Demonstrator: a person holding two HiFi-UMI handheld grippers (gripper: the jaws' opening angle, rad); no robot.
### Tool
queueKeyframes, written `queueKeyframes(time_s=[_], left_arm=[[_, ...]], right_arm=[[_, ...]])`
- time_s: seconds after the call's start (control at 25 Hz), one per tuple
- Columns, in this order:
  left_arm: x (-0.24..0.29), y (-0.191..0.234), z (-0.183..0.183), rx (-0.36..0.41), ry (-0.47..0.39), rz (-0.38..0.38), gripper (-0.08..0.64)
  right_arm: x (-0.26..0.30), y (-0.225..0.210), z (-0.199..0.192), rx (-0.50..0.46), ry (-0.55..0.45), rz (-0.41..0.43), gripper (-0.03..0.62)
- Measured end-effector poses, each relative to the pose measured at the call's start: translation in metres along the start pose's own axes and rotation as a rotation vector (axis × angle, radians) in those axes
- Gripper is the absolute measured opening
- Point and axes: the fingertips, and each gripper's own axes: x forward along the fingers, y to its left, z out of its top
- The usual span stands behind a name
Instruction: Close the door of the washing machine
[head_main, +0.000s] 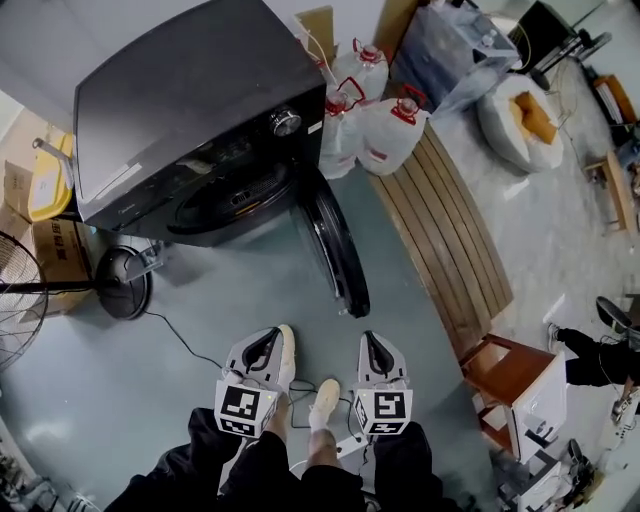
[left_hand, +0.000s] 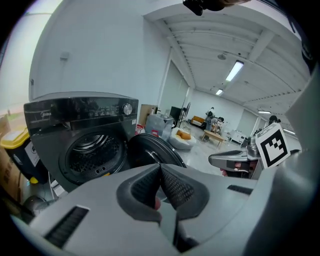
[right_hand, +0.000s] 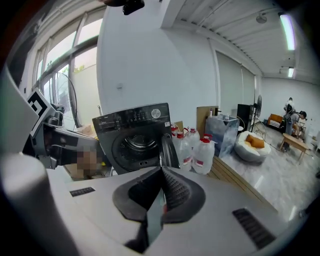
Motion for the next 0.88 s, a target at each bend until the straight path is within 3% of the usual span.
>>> queueKeyframes(time_s=[0.44,0.52,0.76,0.88], left_arm=[[0.070,0.015,-0.078,-0.041,0.065,-0.031,0.025],[0.075,0.018,-0.088,-0.044,0.073,-0.033,0.025],[0.077,0.025,-0.098,-0.067,0.065,-0.020,0.023],[0.076,0.028,-0.100,-0.080,0.064,-0.011,0.024]], right_arm=[[0.066,-0.030,-0.084,-0.018,0.101,-0.027,0.018],[0.074,-0.035,-0.094,-0.027,0.113,-0.022,0.095],[0.090,-0.055,-0.117,-0.045,0.150,-0.016,0.197],[0.101,-0.064,-0.126,-0.055,0.155,-0.022,0.214]])
